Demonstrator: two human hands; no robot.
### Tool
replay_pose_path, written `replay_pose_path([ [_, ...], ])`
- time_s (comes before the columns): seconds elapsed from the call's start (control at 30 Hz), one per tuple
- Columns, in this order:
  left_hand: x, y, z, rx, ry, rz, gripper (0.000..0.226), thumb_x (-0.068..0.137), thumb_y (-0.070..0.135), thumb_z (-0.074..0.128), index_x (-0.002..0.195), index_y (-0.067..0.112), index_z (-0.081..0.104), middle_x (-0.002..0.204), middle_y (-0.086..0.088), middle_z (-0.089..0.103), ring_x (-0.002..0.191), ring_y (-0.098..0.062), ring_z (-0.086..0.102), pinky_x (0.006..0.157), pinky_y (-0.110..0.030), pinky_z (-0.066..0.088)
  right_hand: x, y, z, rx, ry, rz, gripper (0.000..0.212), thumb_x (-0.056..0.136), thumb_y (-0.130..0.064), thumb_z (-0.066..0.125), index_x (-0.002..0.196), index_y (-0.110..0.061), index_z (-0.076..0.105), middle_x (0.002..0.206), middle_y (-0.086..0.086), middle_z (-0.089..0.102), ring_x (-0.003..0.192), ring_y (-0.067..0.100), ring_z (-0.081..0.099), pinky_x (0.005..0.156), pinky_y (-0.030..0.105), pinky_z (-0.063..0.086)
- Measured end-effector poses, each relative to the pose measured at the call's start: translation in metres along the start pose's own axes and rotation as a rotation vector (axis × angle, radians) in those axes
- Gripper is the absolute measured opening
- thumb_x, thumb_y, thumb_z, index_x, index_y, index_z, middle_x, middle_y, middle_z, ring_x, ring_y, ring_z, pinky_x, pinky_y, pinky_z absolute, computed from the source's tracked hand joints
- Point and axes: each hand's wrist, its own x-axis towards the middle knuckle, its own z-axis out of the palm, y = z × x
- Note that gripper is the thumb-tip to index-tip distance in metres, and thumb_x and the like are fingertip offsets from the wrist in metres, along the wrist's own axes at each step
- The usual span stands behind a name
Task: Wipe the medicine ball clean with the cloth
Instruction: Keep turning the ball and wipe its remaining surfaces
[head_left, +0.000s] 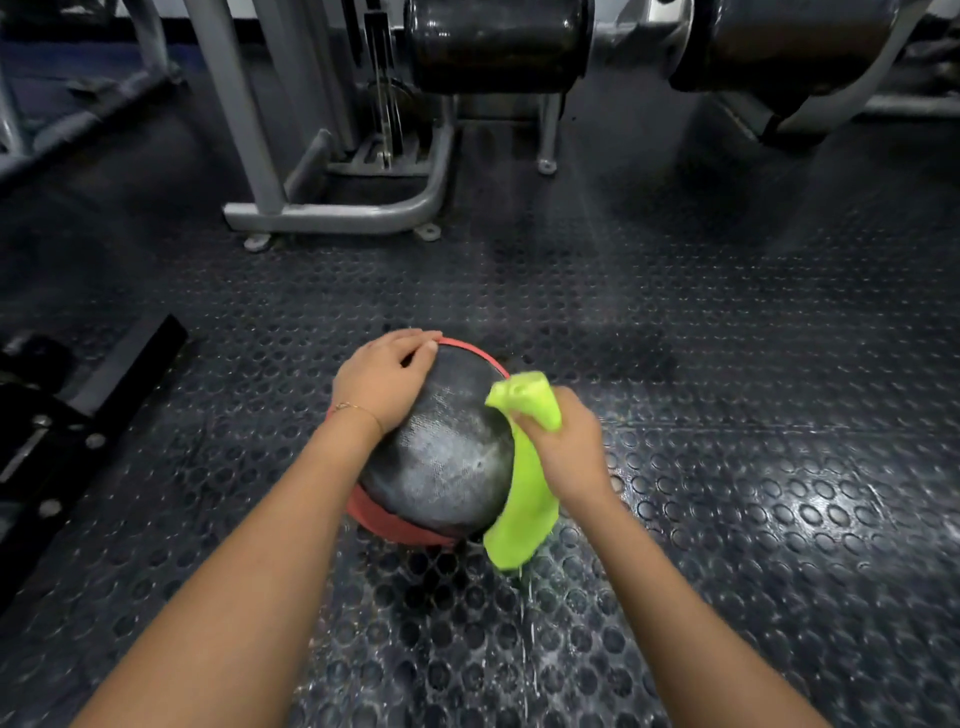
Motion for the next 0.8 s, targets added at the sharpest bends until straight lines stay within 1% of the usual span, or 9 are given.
replay_pose_path([
  [0.1,-0.002,-0.006,-0.004,-0.037,0.057,-0.097,0.033,0.094,0.047,0.043,0.121,0.039,0.060,0.136,0.014,0.052,0.128,-0.015,0.047,0.105,-0.031,0.037,0.017,-0.004,0.015,-0.049,0.082,0.060,0.011,0.083,-0.018,0.065,0.093,-0.013,0.066,0.093,0.006,0.063,0.086,0.019,0.056,0.065,0.024,0.032],
  [0.23,-0.004,-0.021,-0.011,-0.151,0.097,-0.141,0.031,0.094,0.044,0.045,0.120,0.038,0.061,0.135,0.016,0.054,0.126,-0.012,0.048,0.100,-0.025,0.035,-0.019,-0.013,0.023,-0.044,0.030,-0.127,0.004,0.077,-0.020,0.066,0.081,-0.018,0.067,0.080,-0.008,0.055,0.077,-0.005,0.053,0.066,0.012,0.036],
  [0.3,-0.008,-0.029,-0.014,-0.204,0.104,-0.114,0.029,0.095,0.041,0.046,0.119,0.038,0.062,0.133,0.016,0.055,0.125,-0.009,0.048,0.096,-0.020,0.032,-0.020,-0.017,0.023,-0.044,-0.024,-0.149,0.005,0.076,-0.019,0.068,0.077,-0.019,0.064,0.078,-0.005,0.055,0.073,-0.007,0.052,0.063,0.009,0.035],
  [0.4,-0.015,-0.040,-0.013,-0.231,0.116,-0.092,0.028,0.094,0.041,0.046,0.118,0.041,0.062,0.133,0.019,0.054,0.126,-0.005,0.046,0.098,-0.021,0.032,0.016,-0.030,0.028,-0.145,0.014,-0.001,0.008,0.080,-0.017,0.069,0.078,-0.013,0.061,0.077,0.003,0.057,0.070,0.012,0.053,0.059,0.024,0.029],
  [0.47,-0.020,-0.044,-0.013,-0.247,0.132,-0.093,0.028,0.094,0.040,0.046,0.118,0.040,0.062,0.134,0.017,0.054,0.127,-0.004,0.045,0.100,-0.022,0.032,0.036,-0.041,0.033,-0.258,-0.023,-0.016,0.016,0.082,-0.019,0.066,0.080,-0.003,0.064,0.079,0.013,0.062,0.077,0.029,0.057,0.062,0.032,0.030],
  [0.6,-0.024,-0.053,-0.015,-0.279,0.163,-0.086,0.028,0.094,0.039,0.047,0.117,0.041,0.062,0.133,0.018,0.054,0.126,-0.004,0.046,0.104,-0.025,0.034,0.050,-0.067,0.044,-0.449,-0.235,-0.167,0.021,0.082,-0.024,0.066,0.083,-0.003,0.064,0.074,0.005,0.051,0.086,0.032,0.056,0.065,0.032,0.029],
  [0.67,-0.025,-0.054,-0.014,-0.285,0.158,-0.086,0.027,0.093,0.041,0.048,0.117,0.043,0.062,0.132,0.019,0.054,0.126,-0.004,0.046,0.105,-0.026,0.034,0.055,-0.075,0.044,-0.459,-0.277,-0.194,0.018,0.081,-0.020,0.067,0.084,-0.003,0.064,0.080,0.011,0.053,0.088,0.034,0.056,0.067,0.032,0.030],
  [0.73,-0.026,-0.054,-0.013,-0.310,0.153,-0.101,0.025,0.092,0.044,0.049,0.113,0.046,0.063,0.130,0.021,0.055,0.125,-0.004,0.047,0.107,-0.029,0.036,0.042,-0.067,0.036,-0.395,-0.256,-0.167,0.010,0.080,-0.015,0.069,0.073,-0.014,0.062,0.080,0.009,0.051,0.080,0.029,0.054,0.066,0.028,0.032],
  [0.8,-0.026,-0.054,-0.014,-0.340,0.140,-0.113,0.023,0.091,0.045,0.050,0.110,0.048,0.063,0.129,0.023,0.055,0.124,-0.003,0.047,0.106,-0.028,0.036,0.010,-0.049,0.023,-0.320,-0.179,-0.111,0.033,0.079,-0.012,0.070,0.065,-0.032,0.049,0.080,0.004,0.051,0.074,0.019,0.049,0.058,0.014,0.032],
])
